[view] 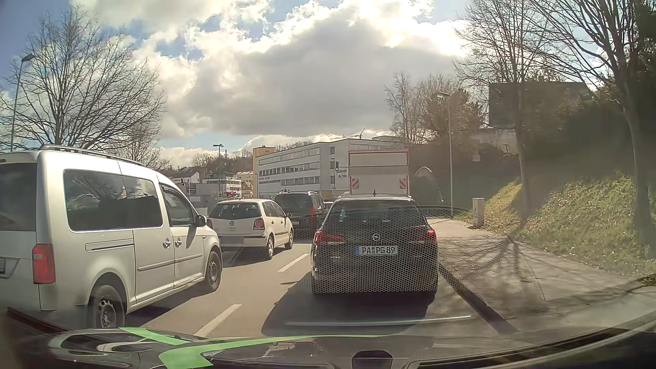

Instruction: Follow the waypoints while adhering to traffic rules and regulations

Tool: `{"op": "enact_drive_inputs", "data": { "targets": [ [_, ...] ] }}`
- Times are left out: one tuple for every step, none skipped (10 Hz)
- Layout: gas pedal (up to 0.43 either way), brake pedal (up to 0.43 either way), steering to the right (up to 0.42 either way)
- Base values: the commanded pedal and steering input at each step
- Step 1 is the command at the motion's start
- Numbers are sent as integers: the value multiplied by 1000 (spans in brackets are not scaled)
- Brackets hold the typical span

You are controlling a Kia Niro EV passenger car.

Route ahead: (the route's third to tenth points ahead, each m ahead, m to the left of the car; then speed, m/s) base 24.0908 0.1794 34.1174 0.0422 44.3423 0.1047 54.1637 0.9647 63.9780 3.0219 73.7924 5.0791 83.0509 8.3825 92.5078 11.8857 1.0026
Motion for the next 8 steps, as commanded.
{"op": "enact_drive_inputs", "data": {
  "targets": [
    [189,0,44],
    [220,0,44],
    [248,0,44],
    [240,0,44],
    [240,0,44],
    [240,0,44],
    [228,0,44],
    [228,0,44]
  ]
}}
